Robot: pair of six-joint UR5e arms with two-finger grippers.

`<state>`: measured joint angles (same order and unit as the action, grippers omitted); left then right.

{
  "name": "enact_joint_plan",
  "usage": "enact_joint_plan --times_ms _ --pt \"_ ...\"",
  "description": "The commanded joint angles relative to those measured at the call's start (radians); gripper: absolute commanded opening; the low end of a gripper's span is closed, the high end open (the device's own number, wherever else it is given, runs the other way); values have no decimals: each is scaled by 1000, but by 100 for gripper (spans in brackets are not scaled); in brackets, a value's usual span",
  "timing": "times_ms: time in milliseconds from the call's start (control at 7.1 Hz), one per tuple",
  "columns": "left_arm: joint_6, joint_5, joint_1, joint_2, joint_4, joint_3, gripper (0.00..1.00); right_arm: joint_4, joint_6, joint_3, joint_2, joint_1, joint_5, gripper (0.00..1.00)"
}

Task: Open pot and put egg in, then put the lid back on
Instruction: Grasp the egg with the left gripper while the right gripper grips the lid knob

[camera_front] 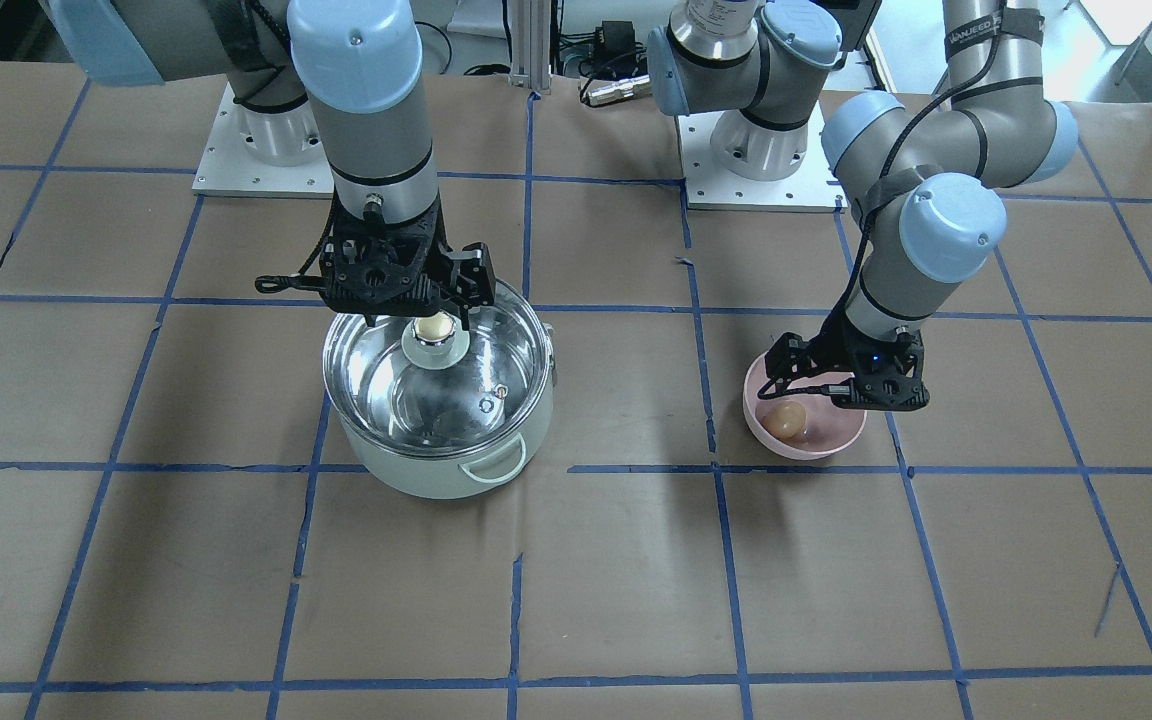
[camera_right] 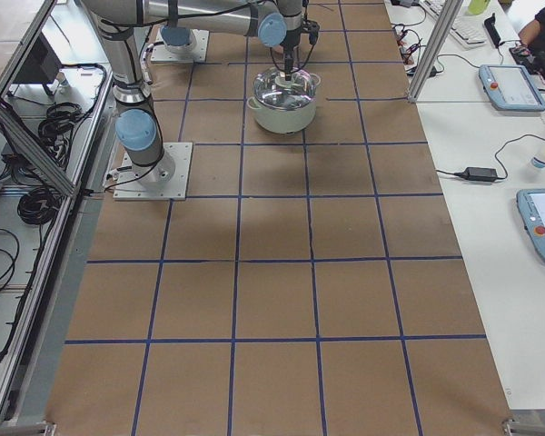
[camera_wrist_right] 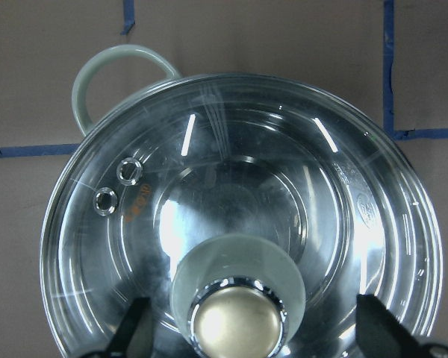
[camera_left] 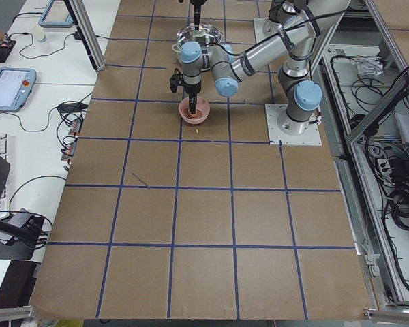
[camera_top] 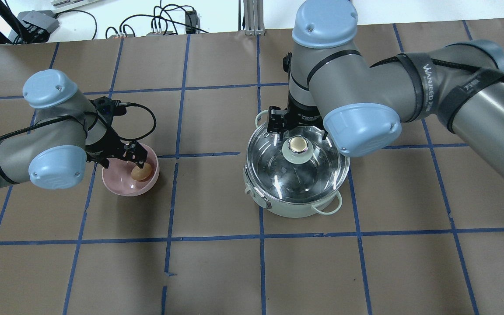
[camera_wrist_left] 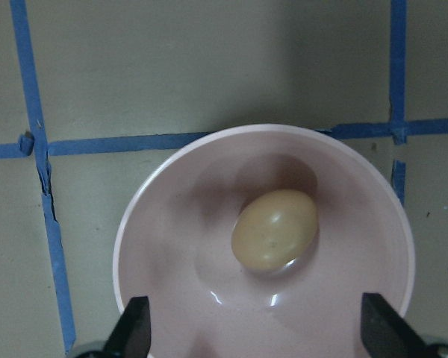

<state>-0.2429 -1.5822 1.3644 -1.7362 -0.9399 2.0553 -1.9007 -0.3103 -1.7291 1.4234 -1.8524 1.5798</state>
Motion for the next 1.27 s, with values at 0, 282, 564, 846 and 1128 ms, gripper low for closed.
enact_joint_plan --times_ms 0,282,564,846,1128 --pt "-16 4 -1 -35 60 6 100 -3 -4 -19 -6 -2 -1 71" --pt "-167 -5 1 -40 61 32 100 -24 -3 -33 -8 -2 -3 50" --pt "-266 -10 4 -34 62 46 100 -31 -3 -35 -15 -1 -1 47" --pt "-333 -9 7 -36 62 46 100 -11 8 40 -11 1 17 44" --pt "-428 -4 7 -37 67 48 100 120 13 133 -11 18 17 39"
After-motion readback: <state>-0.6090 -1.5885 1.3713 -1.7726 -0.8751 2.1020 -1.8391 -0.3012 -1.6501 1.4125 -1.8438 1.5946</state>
